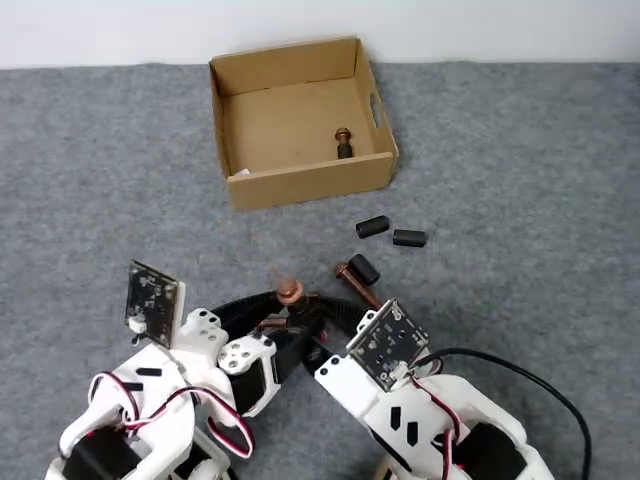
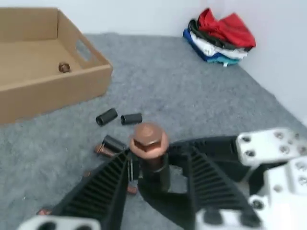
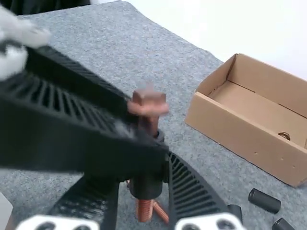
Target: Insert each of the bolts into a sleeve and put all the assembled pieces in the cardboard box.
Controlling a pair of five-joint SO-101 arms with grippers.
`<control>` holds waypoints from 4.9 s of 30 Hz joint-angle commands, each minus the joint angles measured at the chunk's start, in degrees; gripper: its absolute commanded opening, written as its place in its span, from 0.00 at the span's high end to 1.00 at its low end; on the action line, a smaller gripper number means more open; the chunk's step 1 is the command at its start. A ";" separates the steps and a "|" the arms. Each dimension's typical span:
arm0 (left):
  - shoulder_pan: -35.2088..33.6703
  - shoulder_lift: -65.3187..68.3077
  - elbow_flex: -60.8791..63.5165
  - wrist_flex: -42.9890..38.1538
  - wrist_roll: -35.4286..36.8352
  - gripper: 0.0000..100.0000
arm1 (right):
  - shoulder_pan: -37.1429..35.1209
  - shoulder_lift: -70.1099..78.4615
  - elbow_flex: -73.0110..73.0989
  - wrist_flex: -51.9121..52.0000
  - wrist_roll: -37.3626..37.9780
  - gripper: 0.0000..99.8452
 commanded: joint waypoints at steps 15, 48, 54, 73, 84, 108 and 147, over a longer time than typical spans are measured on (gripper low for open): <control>-10.55 -0.09 -7.78 0.18 -9.14 0.97 | 7.96 -0.57 -0.35 -1.10 0.09 0.99; -35.87 -0.18 37.23 -25.49 -25.76 1.00 | 27.47 58.24 -45.71 -1.98 -21.19 0.99; -35.87 -0.18 42.15 -31.30 -25.85 1.00 | 27.47 75.30 -59.87 -10.24 -20.75 0.99; -38.77 0.35 42.15 -26.64 -26.20 1.00 | 27.30 117.93 -77.98 -38.90 -12.48 0.99; -38.86 0.35 42.15 -26.64 -26.20 1.00 | 27.30 132.79 -89.85 -36.88 -12.04 0.99; -39.21 0.35 42.15 -26.55 -26.29 0.99 | 25.63 120.66 -90.55 -7.96 -8.62 0.99; -39.21 0.35 42.15 -26.55 -26.29 0.99 | 28.44 123.91 -90.55 40.57 8.62 0.81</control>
